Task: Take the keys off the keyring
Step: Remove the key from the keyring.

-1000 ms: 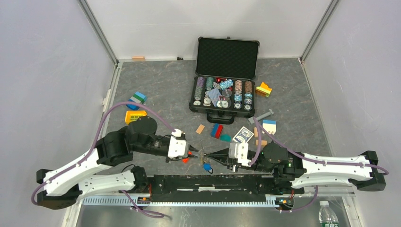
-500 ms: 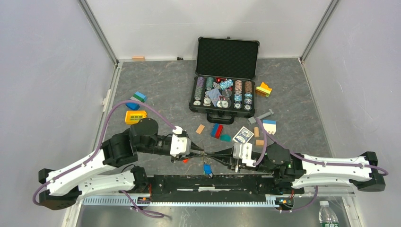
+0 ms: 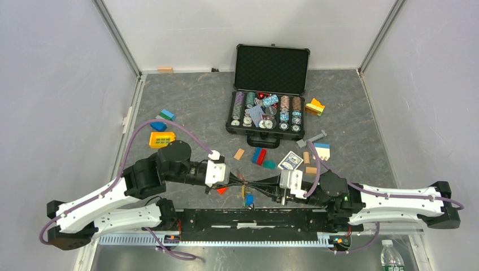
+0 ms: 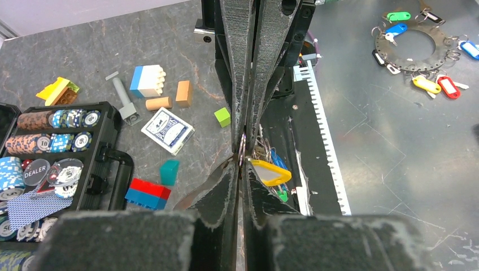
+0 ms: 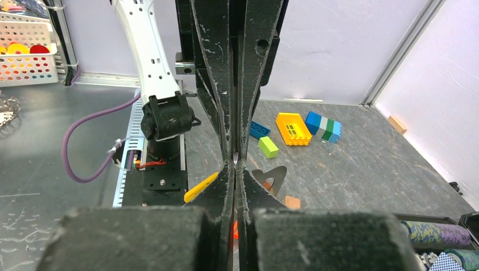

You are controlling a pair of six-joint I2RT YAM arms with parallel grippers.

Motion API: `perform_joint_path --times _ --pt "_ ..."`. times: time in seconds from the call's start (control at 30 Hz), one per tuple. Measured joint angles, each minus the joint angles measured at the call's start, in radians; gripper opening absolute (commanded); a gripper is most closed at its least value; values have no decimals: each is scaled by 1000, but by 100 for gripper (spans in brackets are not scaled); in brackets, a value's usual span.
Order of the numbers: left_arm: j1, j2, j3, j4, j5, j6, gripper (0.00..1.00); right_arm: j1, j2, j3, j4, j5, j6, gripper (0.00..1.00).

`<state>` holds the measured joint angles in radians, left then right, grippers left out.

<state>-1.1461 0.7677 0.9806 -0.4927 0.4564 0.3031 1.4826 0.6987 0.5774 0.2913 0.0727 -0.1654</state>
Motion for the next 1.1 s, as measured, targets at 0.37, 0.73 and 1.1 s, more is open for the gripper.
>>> perform_joint_path --times 0.37,0.73,1.1 --pt "0 6 0 -7 -1 0 12 0 -28 -26 20 7 3 0" --pt "0 14 0 -6 12 -1 7 0 -55 -56 91 7 11 0" --pt "0 48 -6 16 56 -19 5 0 -42 -85 185 7 34 0"
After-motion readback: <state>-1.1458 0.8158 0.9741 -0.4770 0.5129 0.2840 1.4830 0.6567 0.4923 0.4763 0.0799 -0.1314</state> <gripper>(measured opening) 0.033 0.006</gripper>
